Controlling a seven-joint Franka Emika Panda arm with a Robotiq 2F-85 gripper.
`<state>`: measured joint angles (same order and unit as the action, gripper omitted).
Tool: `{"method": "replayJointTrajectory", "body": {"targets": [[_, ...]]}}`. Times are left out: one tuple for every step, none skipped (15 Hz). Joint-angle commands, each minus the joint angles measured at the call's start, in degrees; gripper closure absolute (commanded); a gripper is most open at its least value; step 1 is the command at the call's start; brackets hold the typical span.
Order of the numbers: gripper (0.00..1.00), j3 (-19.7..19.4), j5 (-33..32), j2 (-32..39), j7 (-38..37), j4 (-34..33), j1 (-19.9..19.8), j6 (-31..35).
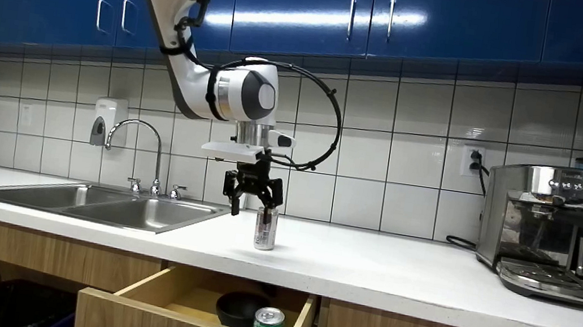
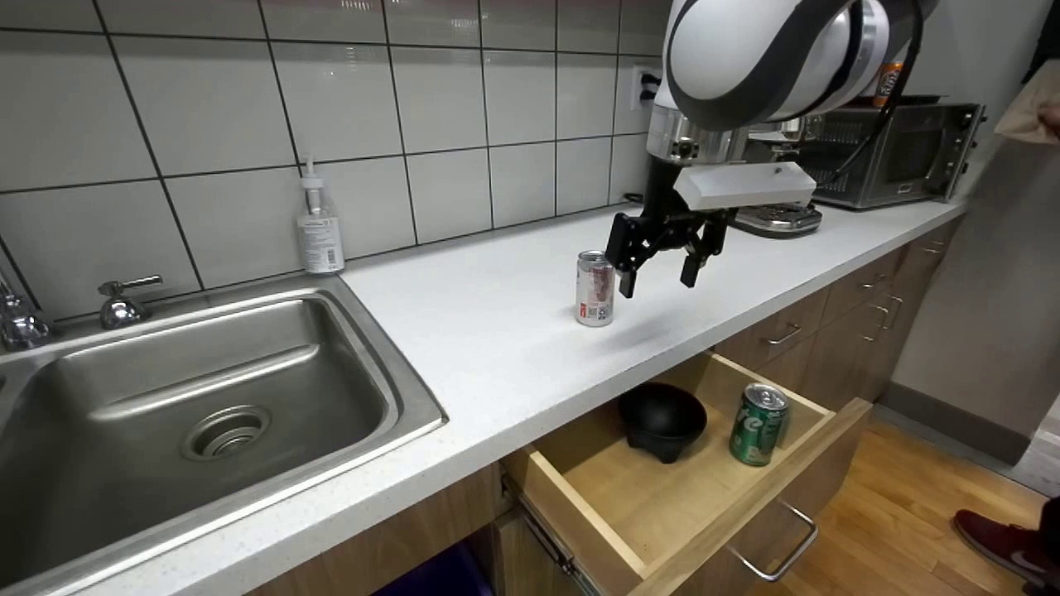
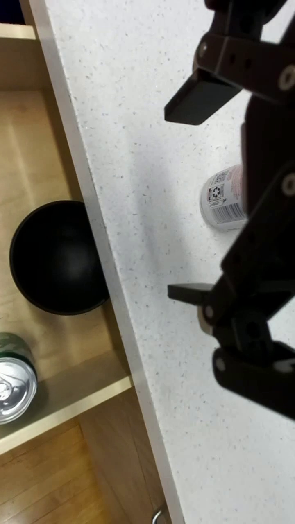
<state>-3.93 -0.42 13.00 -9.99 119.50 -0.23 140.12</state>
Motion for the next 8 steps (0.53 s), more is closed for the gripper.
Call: {"method": "replayJointTrajectory", "body": {"targets": [[0.00, 0.0, -0.7, 2.5, 1.0, -5.6, -0.6, -4.0], [0.00, -0.1, -0.7, 3.0, 1.0, -6.6, -0.6, -4.6], [0.00, -0.1, -0.7, 3.4, 1.0, -7.5, -0.6, -5.1], [0.00, -0.2, -0.7, 3.9, 1.1, -8.6, -0.6, -5.6], [0.00, -0.2, -0.6, 4.5, 1.1, -9.5, -0.7, -6.1], [0.00, -0.3, -0.7, 5.0, 1.1, -10.6, -0.7, -6.7], [0.00, -0.4, -0.6, 5.5, 1.2, -11.5, -0.7, -7.1], [0.00, -0.5, -0.6, 6.1, 1.2, -12.6, -0.8, -7.6]]}}
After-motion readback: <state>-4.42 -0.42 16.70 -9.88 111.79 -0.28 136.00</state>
